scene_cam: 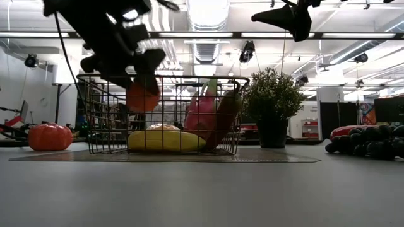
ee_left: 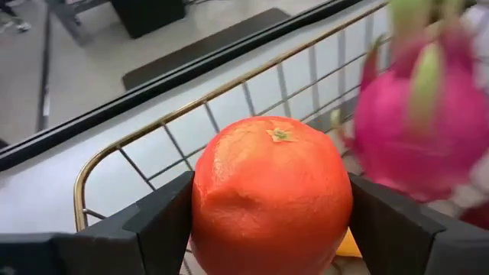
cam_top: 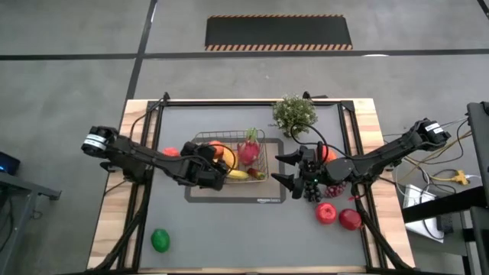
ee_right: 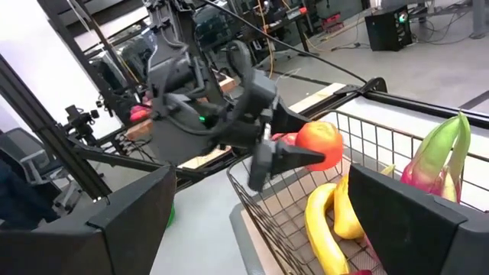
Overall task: Build produce basket
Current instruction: Put the orange into the wire basket, then put the grapes into the wire basket
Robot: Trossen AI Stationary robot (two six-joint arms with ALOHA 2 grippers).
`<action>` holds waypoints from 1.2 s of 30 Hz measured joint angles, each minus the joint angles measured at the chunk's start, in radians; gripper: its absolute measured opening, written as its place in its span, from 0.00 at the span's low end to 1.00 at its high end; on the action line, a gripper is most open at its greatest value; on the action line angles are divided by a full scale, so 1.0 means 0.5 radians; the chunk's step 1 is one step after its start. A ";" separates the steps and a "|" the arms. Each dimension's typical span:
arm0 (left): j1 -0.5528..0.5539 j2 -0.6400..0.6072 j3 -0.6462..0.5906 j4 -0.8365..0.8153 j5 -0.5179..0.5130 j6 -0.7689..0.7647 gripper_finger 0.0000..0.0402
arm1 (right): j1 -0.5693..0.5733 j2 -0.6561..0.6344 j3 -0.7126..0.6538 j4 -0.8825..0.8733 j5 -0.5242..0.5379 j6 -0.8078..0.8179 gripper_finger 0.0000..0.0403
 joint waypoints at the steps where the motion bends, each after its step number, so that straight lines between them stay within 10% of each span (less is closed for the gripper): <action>1: 0.019 0.019 0.000 -0.001 0.005 0.000 0.70 | 0.000 0.000 0.000 -0.001 0.000 0.000 0.91; 36: 0.130 0.123 0.000 -0.026 0.091 0.004 0.82 | 0.001 0.002 -0.001 -0.042 -0.002 0.009 0.91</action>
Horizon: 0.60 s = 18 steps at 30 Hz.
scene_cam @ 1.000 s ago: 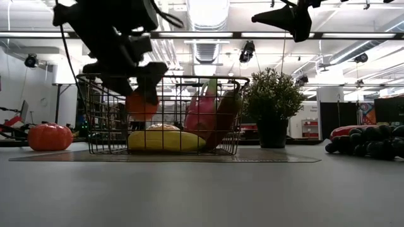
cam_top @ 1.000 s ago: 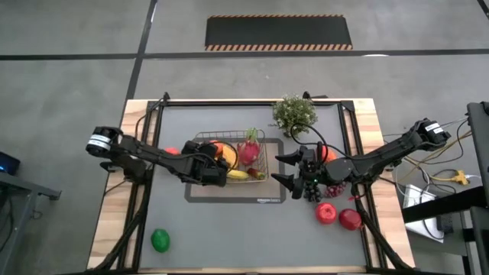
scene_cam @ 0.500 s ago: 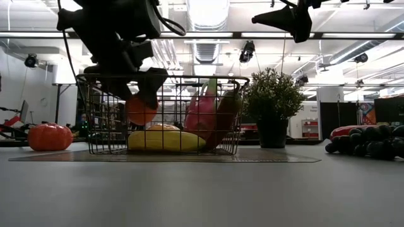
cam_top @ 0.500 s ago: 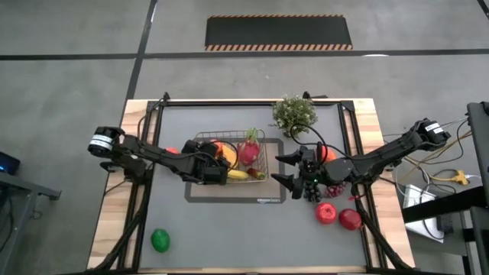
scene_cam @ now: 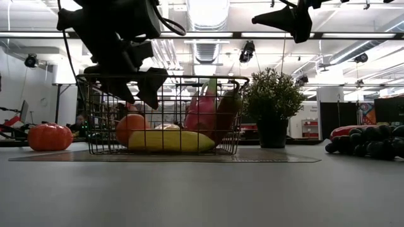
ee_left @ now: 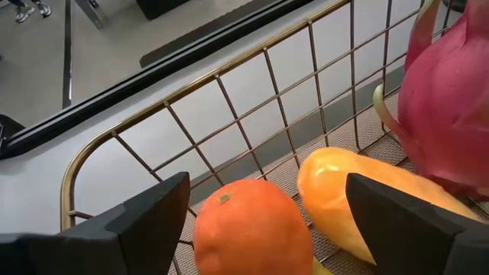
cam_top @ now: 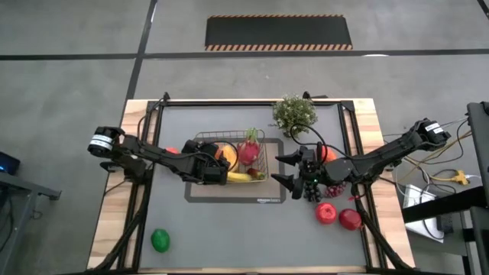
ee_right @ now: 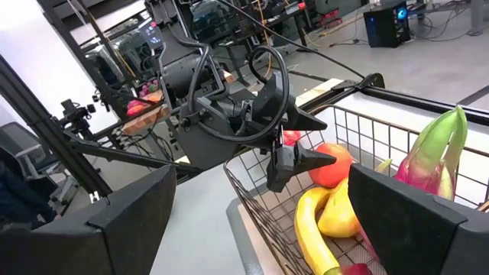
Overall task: Build produce basket
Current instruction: Put the grapes into the wire basket
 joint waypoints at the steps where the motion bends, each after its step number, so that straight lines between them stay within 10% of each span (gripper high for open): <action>1: 0.000 -0.001 0.000 0.000 0.002 0.007 0.82 | 0.000 0.000 0.000 0.000 0.000 0.000 0.91; 18: -0.230 -0.133 0.336 0.060 0.026 0.749 0.83 | 0.001 0.000 0.000 -0.163 -0.334 0.306 0.91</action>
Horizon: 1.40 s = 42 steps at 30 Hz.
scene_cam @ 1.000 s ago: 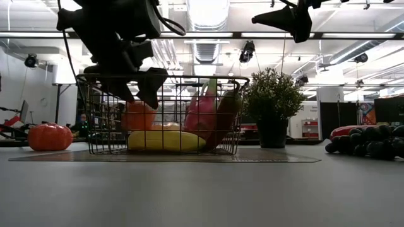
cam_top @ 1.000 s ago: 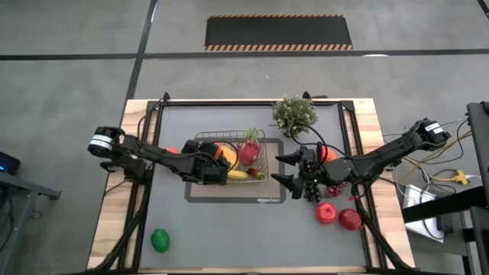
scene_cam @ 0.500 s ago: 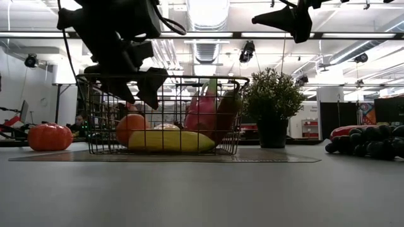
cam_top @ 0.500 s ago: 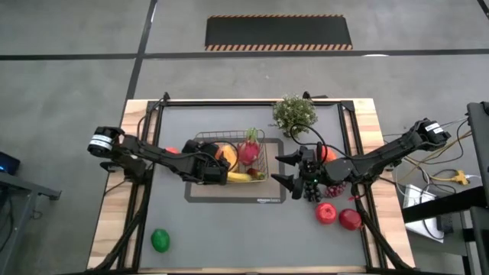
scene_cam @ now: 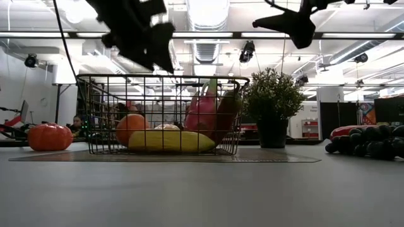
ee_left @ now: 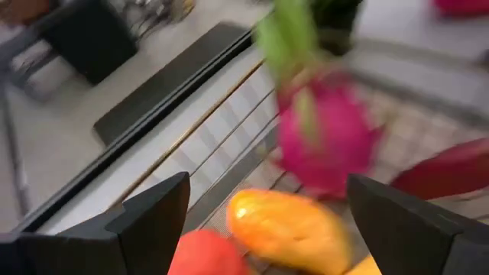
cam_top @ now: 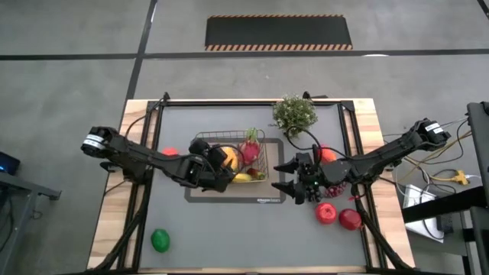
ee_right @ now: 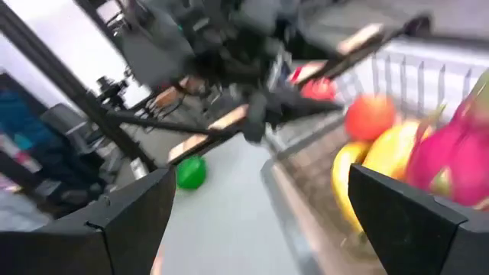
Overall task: Build produce basket
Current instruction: Put the grapes into the wire basket
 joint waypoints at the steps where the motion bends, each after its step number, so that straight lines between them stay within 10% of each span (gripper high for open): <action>1: -0.027 -0.008 0.014 0.054 -0.002 0.065 0.83 | 0.000 0.000 0.000 -0.029 -0.057 0.040 0.91; 18: -0.401 -0.068 0.029 0.719 -0.003 1.029 0.83 | 0.016 0.001 0.127 -0.951 -0.506 0.701 0.91; 28: -0.415 -0.164 0.017 0.724 -0.051 1.107 0.83 | 0.018 0.003 0.297 -1.941 -0.453 1.246 0.91; 42: -0.414 -0.201 -0.033 0.713 -0.186 1.153 0.83 | 0.017 0.103 0.297 -2.427 -0.453 1.637 0.91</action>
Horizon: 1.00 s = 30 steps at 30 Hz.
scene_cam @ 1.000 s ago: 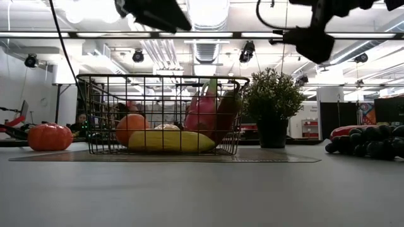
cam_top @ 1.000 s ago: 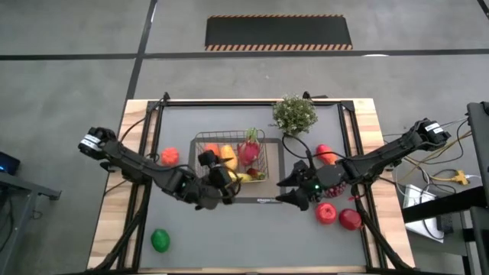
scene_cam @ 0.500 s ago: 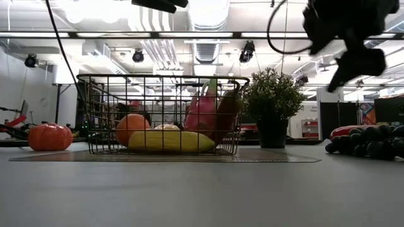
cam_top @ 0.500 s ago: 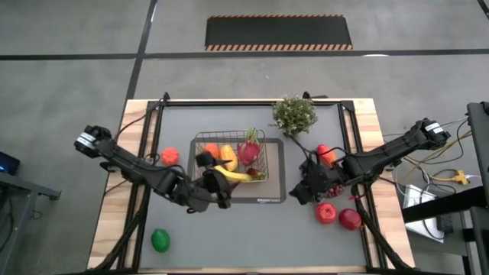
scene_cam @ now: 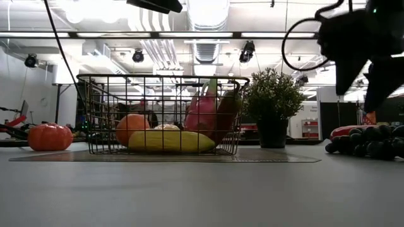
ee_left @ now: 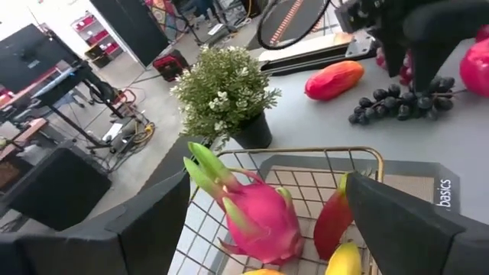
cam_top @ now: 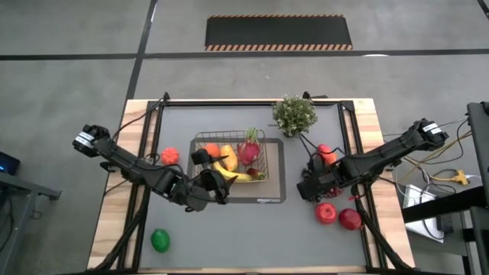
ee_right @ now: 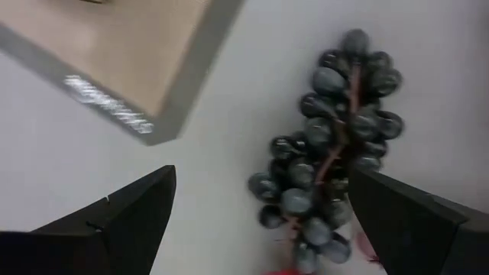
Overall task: Build produce basket
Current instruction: Put the grapes into the wire basket
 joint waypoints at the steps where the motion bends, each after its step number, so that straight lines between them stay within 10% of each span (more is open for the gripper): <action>1: 0.001 0.000 0.000 0.000 -0.001 0.000 0.83 | -0.001 0.033 0.000 -0.015 -0.001 0.010 0.91; 18: 0.001 0.000 -0.011 -0.004 -0.017 0.036 0.83 | -0.005 0.503 0.000 -0.121 -0.014 0.015 0.90; 30: 0.001 0.000 -0.014 -0.010 -0.053 0.052 0.83 | -0.005 0.567 0.000 -0.043 0.002 0.009 0.57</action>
